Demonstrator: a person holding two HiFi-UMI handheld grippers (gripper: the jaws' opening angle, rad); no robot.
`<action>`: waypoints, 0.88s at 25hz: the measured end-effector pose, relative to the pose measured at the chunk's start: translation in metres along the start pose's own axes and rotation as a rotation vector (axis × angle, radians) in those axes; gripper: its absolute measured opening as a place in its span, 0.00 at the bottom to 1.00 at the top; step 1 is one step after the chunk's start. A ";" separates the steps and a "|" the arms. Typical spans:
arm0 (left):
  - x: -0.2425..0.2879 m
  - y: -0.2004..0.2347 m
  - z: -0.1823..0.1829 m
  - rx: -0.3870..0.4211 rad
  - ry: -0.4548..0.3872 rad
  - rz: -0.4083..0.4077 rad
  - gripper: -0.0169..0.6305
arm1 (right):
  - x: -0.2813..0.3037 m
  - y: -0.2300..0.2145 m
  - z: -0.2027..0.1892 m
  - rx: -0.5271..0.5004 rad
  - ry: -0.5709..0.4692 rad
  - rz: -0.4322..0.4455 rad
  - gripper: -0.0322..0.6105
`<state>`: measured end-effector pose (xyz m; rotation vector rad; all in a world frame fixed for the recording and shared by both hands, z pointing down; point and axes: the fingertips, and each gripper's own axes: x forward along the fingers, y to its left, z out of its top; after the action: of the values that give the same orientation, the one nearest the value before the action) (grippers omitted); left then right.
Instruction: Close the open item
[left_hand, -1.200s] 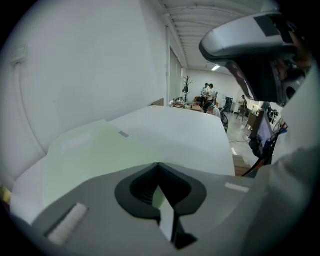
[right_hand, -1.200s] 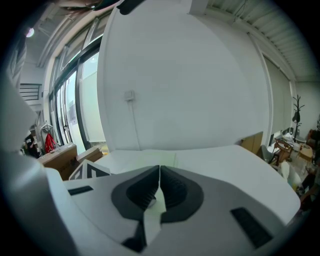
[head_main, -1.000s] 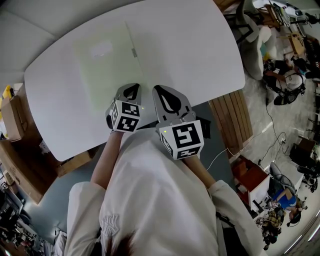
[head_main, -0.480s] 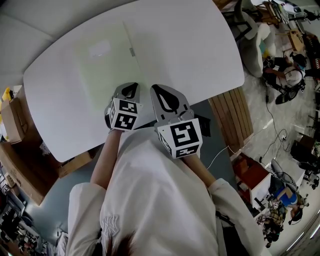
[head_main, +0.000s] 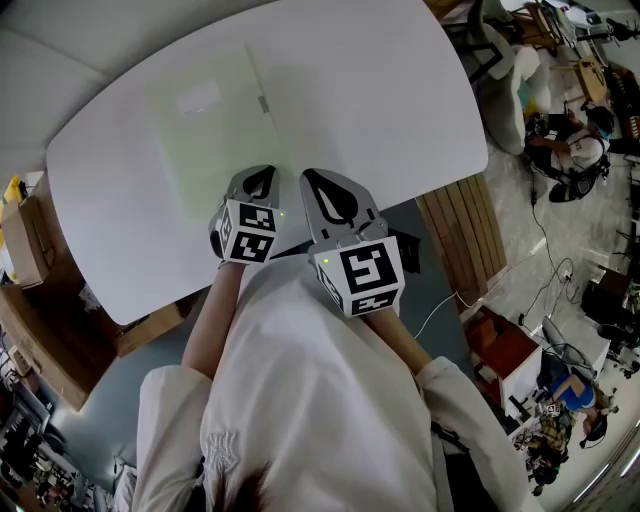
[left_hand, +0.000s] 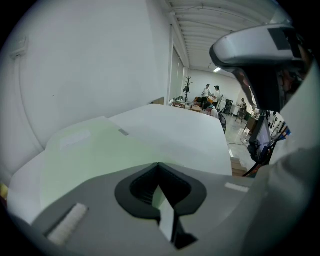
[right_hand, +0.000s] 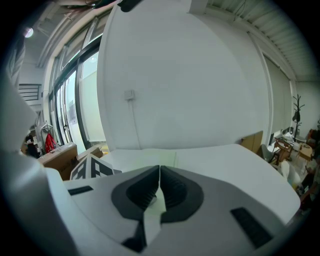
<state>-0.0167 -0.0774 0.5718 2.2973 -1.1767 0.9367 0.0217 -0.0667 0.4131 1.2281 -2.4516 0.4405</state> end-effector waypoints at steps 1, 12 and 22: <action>0.000 0.001 0.001 -0.004 -0.002 0.002 0.04 | 0.000 -0.001 0.001 0.000 -0.001 -0.001 0.07; -0.019 0.016 0.022 -0.088 -0.089 0.026 0.04 | 0.002 0.000 0.002 -0.012 0.001 0.006 0.07; -0.051 0.037 0.044 -0.157 -0.187 0.088 0.04 | 0.006 0.006 0.006 -0.055 0.002 0.043 0.06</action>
<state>-0.0519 -0.0963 0.5066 2.2597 -1.3857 0.6434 0.0128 -0.0700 0.4098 1.1537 -2.4753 0.3837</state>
